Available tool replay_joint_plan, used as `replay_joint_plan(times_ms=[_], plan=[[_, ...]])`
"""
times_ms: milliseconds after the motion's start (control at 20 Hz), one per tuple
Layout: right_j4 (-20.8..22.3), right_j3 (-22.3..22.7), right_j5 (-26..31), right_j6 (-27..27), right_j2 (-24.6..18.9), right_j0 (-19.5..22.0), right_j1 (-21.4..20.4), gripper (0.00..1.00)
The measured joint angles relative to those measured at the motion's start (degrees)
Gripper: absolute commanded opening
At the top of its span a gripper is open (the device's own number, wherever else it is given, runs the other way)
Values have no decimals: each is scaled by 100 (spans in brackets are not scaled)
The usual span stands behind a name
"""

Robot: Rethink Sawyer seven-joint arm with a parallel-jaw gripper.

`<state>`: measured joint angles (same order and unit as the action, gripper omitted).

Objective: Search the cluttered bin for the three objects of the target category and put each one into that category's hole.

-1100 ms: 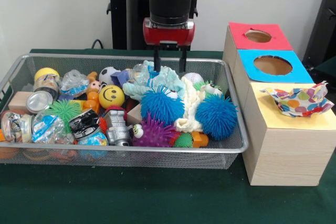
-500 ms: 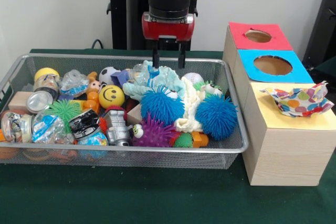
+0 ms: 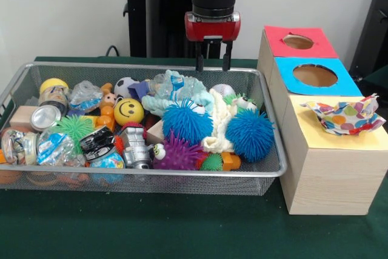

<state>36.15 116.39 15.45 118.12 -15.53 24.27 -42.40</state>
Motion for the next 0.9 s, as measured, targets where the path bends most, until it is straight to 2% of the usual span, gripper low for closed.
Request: replay_joint_plan(times_ms=[250, 500, 900], plan=[[22, 240, -401, 0, 274, -189, 111, 100], [106, 364, -857, 0, 654, -354, 393, 100], [114, 507, -1542, 0, 905, -395, 452, 100]])
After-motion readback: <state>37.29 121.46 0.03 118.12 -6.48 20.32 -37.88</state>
